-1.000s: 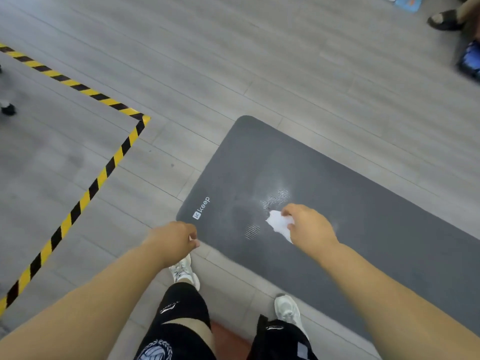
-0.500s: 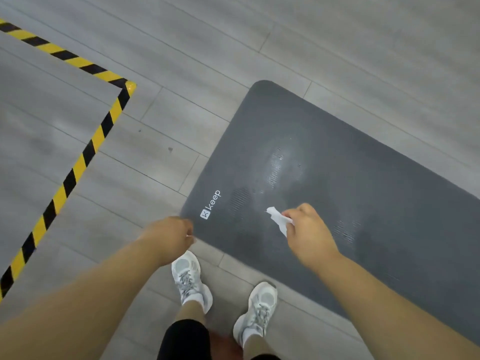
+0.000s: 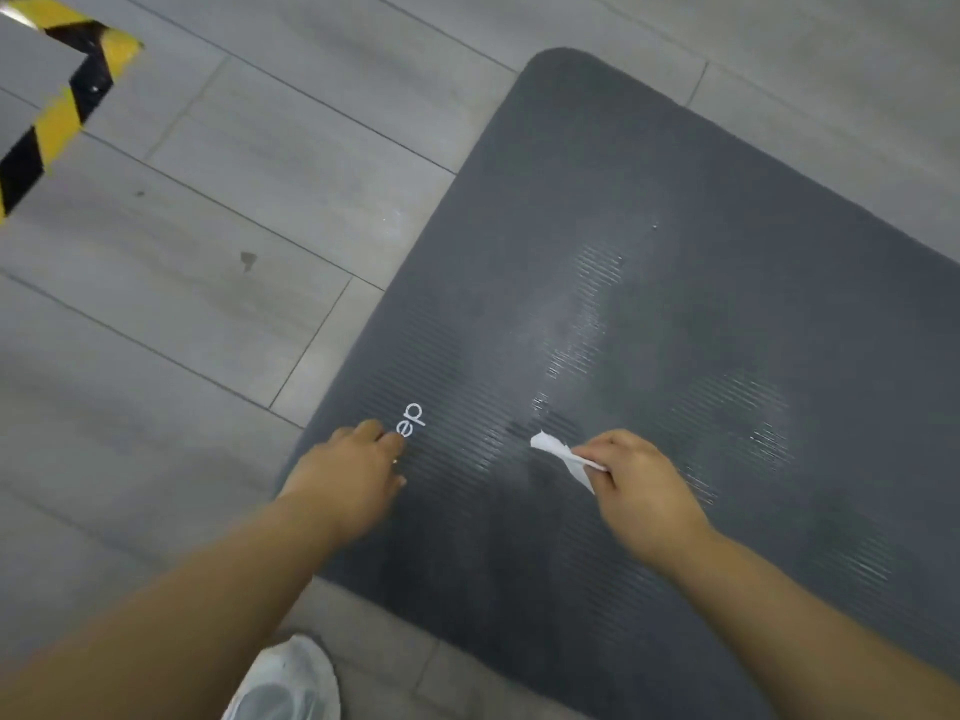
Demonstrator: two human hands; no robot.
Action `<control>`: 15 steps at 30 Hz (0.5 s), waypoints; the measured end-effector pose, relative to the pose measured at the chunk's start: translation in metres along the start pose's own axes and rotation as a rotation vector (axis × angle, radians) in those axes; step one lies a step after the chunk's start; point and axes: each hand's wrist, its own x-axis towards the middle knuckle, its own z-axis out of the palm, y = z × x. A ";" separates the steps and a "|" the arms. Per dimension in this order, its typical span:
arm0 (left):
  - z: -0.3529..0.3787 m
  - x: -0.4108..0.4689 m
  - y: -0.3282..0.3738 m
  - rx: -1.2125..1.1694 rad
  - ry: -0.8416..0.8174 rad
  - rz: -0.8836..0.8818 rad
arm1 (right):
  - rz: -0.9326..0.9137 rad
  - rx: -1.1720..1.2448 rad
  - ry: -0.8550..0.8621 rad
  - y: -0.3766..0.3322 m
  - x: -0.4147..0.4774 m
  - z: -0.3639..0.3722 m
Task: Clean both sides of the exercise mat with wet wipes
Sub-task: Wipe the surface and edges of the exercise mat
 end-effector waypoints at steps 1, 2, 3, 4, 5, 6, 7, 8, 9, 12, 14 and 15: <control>0.007 0.018 -0.007 0.009 0.063 0.006 | -0.013 0.002 0.021 0.003 0.014 0.009; 0.013 0.035 -0.014 0.011 0.132 0.008 | -0.028 0.006 0.054 0.004 0.028 0.017; 0.017 0.050 -0.020 0.008 0.189 0.006 | -0.046 0.013 0.102 0.004 0.042 0.023; 0.020 0.064 -0.025 -0.004 0.244 0.004 | -0.070 0.019 0.157 0.004 0.056 0.029; 0.023 0.076 -0.029 -0.009 0.286 -0.001 | -0.093 0.023 0.213 0.002 0.071 0.033; 0.026 0.086 -0.034 0.007 0.322 -0.002 | -0.117 0.027 0.276 -0.002 0.085 0.036; 0.029 0.095 -0.038 0.029 0.357 0.011 | -0.151 0.025 0.348 -0.006 0.100 0.037; 0.033 0.102 -0.043 0.051 0.413 0.045 | -0.196 0.014 0.423 -0.011 0.115 0.038; 0.036 0.106 -0.049 0.070 0.462 0.082 | -0.239 0.005 0.496 -0.018 0.129 0.038; 0.050 0.109 -0.060 0.074 0.536 0.134 | -0.312 0.002 0.624 -0.041 0.164 0.033; 0.053 0.107 -0.064 0.094 0.544 0.158 | -0.342 -0.056 0.522 -0.055 0.180 0.033; 0.055 0.108 -0.066 0.090 0.557 0.178 | -0.342 -0.115 0.401 -0.061 0.186 0.036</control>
